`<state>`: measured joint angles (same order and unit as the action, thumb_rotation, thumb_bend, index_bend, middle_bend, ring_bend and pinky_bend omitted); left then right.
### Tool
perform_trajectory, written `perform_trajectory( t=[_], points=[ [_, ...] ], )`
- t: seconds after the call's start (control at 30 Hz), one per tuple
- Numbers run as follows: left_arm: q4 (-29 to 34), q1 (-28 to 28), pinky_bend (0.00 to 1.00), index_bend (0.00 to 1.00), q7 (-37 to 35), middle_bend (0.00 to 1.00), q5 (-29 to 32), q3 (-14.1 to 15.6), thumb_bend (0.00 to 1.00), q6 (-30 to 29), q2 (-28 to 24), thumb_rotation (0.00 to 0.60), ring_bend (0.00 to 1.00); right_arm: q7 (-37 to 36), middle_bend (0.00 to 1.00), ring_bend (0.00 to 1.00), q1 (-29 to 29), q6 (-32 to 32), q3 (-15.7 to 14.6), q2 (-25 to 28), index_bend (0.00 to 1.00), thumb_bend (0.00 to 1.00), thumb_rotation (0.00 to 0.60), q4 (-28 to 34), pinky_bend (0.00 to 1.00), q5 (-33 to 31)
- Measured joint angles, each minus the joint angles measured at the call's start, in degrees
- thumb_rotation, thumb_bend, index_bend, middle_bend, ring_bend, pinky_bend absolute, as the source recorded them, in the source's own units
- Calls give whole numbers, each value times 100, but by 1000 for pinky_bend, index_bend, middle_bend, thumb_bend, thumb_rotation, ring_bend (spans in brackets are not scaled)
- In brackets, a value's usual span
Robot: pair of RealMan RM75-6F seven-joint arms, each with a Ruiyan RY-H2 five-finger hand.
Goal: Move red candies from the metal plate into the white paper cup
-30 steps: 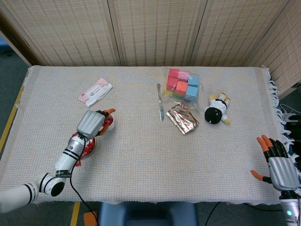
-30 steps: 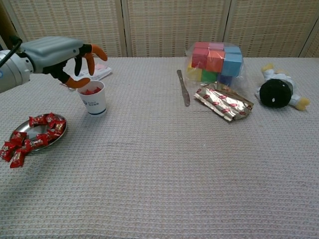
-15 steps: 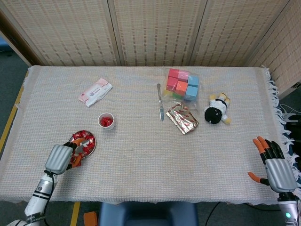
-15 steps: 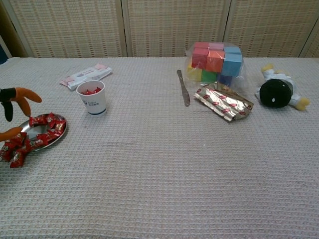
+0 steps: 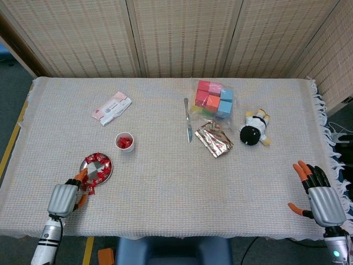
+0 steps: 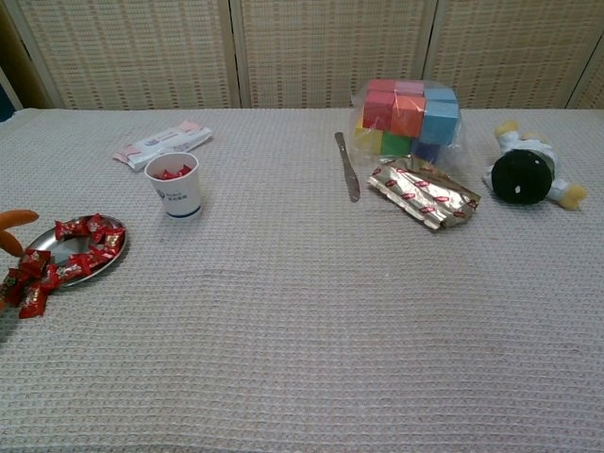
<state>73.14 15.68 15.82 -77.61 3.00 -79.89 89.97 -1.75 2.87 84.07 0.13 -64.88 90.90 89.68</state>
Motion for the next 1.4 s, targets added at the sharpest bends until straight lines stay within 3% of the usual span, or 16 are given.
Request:
perform_trajectory(
  t=[0.73,1.4],
  points=[
    [-161,-162,1000,86,220,276,57,-195,357,423,36,600,466,27,0,0,3,-19,6,-16,0,48,600,-4,0,-39],
    [537,-14,1000,109,78,330,-263,-116,358,870,-117,600,512,14,0,0,4,-28,8,-10,0,48,600,-11,0,-54]
  ],
)
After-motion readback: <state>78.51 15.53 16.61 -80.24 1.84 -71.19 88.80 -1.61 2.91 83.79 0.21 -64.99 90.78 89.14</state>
